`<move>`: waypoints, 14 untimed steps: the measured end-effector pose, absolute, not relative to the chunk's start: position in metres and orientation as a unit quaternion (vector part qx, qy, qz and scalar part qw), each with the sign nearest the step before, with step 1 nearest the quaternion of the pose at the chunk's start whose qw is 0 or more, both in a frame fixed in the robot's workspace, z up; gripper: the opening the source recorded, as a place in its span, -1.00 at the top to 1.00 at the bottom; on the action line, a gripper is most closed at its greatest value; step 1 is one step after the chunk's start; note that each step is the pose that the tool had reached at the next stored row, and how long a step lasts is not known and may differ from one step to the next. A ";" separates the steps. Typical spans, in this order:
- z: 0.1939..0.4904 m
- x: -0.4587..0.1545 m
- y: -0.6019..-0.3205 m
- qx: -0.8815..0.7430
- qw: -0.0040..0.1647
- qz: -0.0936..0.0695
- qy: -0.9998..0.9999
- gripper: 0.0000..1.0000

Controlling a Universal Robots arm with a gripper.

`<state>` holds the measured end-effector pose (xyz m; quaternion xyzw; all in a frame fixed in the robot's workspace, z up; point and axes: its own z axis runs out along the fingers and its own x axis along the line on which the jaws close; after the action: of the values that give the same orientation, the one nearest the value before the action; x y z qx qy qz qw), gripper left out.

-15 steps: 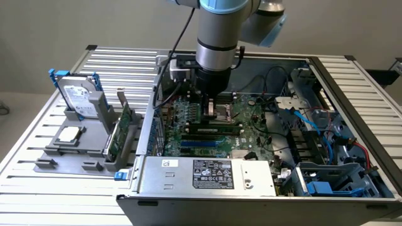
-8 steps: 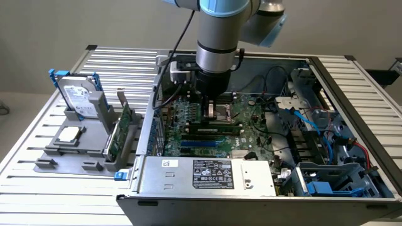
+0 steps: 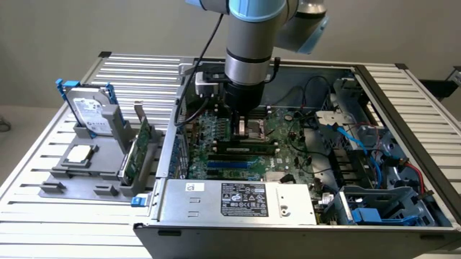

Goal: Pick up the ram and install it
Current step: 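Press down the ram until it locks into place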

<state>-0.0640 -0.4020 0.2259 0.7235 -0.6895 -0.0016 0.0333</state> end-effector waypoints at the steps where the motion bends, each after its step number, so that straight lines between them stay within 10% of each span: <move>1: 0.225 -0.064 -0.402 0.724 0.033 -0.002 -0.689 0.79; 14: 0.254 -0.040 -0.402 0.724 0.039 -0.008 -0.689 0.79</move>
<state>-0.0402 -0.4019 0.2545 0.7237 -0.6890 -0.0079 0.0391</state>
